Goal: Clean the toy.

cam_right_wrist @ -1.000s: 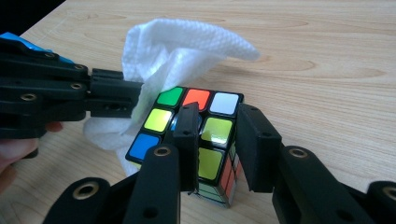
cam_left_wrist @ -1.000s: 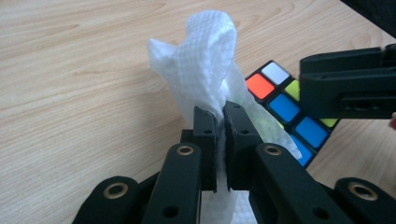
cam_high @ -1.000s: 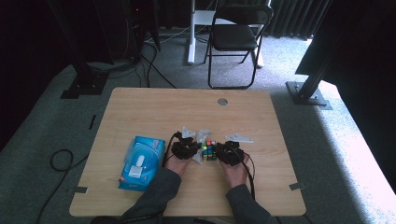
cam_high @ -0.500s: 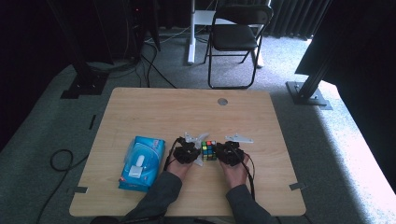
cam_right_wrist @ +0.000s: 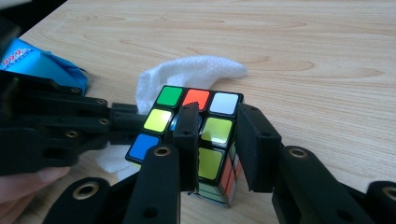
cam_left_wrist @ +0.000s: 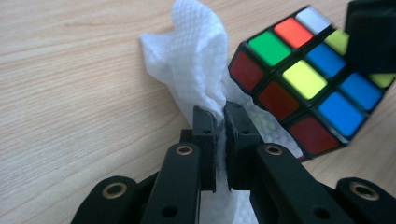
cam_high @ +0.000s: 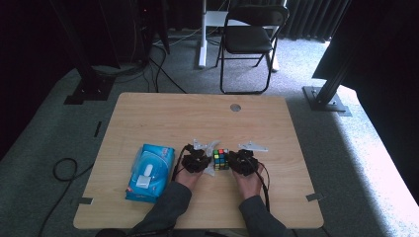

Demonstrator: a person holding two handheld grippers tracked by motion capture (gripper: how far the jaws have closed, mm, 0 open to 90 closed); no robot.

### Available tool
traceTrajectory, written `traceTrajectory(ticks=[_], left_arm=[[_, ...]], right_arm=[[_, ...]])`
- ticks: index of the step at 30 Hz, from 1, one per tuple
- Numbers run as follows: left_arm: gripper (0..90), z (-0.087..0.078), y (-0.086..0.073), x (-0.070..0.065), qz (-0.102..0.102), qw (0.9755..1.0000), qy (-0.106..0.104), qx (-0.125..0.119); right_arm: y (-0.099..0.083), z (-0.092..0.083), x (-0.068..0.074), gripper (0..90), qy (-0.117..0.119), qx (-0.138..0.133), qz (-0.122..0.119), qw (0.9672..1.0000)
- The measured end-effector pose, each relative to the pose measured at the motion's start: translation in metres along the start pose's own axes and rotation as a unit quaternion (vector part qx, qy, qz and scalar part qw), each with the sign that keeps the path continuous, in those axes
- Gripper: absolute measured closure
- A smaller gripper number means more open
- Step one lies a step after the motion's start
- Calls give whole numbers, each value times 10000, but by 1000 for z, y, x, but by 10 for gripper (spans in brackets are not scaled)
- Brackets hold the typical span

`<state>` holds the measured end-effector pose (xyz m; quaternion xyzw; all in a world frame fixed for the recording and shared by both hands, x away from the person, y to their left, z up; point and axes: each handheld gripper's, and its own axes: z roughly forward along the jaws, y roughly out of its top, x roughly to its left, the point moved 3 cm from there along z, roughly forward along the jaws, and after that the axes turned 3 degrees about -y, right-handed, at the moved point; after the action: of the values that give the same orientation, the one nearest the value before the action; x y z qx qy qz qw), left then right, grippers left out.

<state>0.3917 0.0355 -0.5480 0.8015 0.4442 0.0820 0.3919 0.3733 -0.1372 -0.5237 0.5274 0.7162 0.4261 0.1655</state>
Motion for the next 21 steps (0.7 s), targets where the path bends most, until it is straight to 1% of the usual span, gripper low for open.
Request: traceTrajectory(ticks=[3, 4, 5, 6, 9, 13, 16, 21], left_arm=[[843, -9, 2, -1, -96, 9997, -117, -171], [843, -12, 3, -2, -87, 9996, -139, -224], [843, -17, 5, -4, -94, 9992, -213, -311], [843, -17, 5, -4, -94, 9992, -213, -311], [842, -24, 6, -10, -63, 9986, -297, -422], [842, -24, 6, -17, 3, 9985, -334, -432], [842, -23, 6, -16, -13, 9986, -346, -412], [842, -23, 6, -16, 25, 9988, -328, -361]], right_arm=[[0, 0, 0, 706, -5, -15, -8, 10000], [0, 0, 0, 706, -5, -15, -8, 10000], [0, 0, 0, 706, -8, -16, -4, 10000], [0, 0, 0, 706, -10, -13, -3, 10000], [0, 0, 0, 706, -10, -14, -1, 10000], [0, 0, 0, 706, -8, -18, 1, 10000], [0, 0, 0, 706, -9, -16, 1, 10000], [0, 0, 0, 706, -11, -19, -5, 10000]])
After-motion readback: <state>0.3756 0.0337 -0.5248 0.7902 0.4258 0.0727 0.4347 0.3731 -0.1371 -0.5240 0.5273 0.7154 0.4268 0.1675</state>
